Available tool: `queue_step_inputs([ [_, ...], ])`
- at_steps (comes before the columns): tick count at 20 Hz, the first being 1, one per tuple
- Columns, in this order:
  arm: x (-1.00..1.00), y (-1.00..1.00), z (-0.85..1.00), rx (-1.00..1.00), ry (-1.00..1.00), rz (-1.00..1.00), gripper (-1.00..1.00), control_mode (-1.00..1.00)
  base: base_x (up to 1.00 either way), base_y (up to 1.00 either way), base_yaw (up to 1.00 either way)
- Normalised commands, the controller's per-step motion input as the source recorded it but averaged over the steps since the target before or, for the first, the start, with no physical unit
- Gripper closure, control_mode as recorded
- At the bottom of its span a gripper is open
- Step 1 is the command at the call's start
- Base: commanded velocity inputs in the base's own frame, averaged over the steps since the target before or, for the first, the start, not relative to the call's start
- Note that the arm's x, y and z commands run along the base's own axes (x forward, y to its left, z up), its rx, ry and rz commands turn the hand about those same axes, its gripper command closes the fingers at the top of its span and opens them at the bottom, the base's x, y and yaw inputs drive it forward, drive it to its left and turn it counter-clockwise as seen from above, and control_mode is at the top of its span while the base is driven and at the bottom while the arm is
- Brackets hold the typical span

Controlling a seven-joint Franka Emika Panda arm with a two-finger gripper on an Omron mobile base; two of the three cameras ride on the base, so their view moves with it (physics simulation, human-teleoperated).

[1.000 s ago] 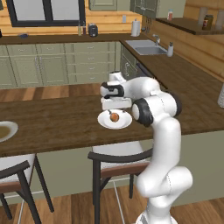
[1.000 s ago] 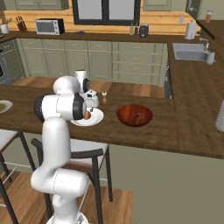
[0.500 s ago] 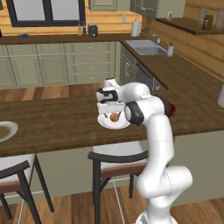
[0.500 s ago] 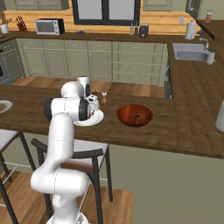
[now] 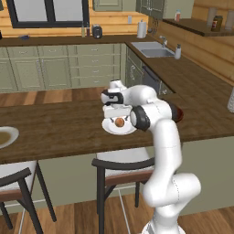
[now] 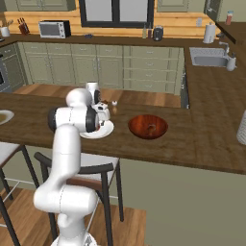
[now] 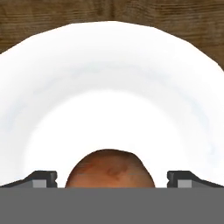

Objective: Pick the chicken drumstick and onion from their plates and place them in the bowl. Then put the bowl in the fridge.

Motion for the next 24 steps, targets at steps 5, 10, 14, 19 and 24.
queue_step_inputs([
  [5,-0.45,-0.02,0.0,0.0,-0.03,0.0,-1.0,-1.0,0.0,0.0,0.0],
  [10,-0.41,-0.01,0.0,0.03,-0.01,0.0,-1.0,-1.0,0.0,0.0,0.0],
  [14,-0.04,0.0,0.0,0.0,0.0,-0.01,-1.0,-1.0,0.0,0.0,0.0],
  [19,0.05,0.0,0.0,0.0,0.0,0.0,-1.0,-1.0,0.0,0.0,0.0],
  [24,0.39,0.01,0.0,0.0,0.0,0.0,-1.0,-1.0,0.0,0.0,0.0],
])
